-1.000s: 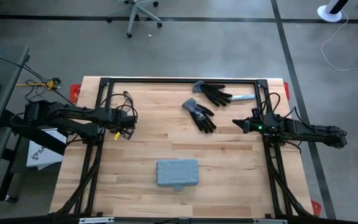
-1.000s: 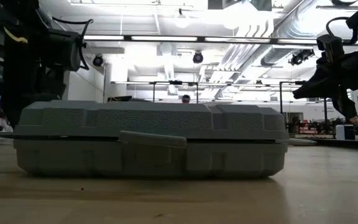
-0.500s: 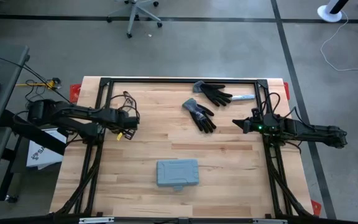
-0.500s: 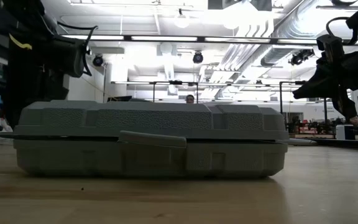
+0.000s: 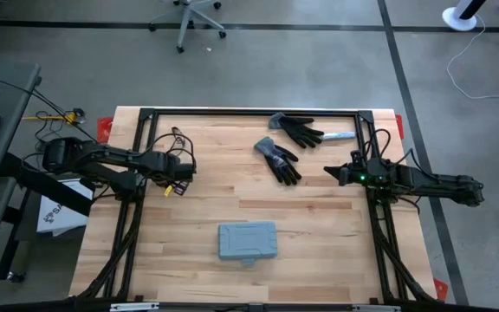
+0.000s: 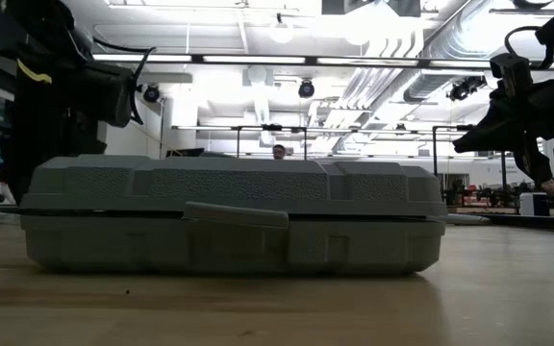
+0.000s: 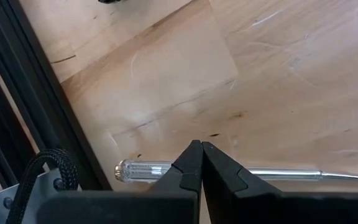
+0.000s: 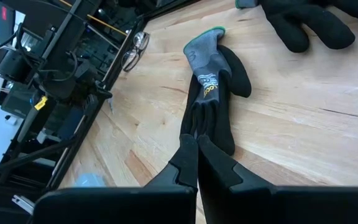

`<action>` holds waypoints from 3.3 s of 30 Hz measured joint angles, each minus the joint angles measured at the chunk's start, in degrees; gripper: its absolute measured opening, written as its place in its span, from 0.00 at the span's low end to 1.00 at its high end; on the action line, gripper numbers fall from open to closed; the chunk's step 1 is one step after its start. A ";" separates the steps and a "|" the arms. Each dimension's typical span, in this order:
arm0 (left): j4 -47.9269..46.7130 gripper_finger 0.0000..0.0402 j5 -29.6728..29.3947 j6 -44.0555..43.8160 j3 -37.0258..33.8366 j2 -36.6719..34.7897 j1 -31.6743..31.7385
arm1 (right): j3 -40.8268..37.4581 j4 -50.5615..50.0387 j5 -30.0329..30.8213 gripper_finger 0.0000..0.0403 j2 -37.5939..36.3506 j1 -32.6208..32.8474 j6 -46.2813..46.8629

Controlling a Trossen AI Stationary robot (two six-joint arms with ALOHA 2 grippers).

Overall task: Prefit tool cases
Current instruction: Adjust the screwdriver from the upper left to the middle left

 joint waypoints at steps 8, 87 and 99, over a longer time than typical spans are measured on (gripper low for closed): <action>-0.20 0.00 -0.09 0.70 0.00 0.00 -0.04 | 0.01 0.00 0.15 0.00 0.00 -0.01 0.00; -7.10 0.00 13.88 -9.02 6.05 -0.04 -11.08 | 0.00 0.00 -2.65 0.00 -0.02 -0.01 2.57; -6.99 0.00 16.67 -9.91 6.05 -0.04 -11.08 | 0.00 0.00 -2.58 0.00 -0.02 0.00 1.49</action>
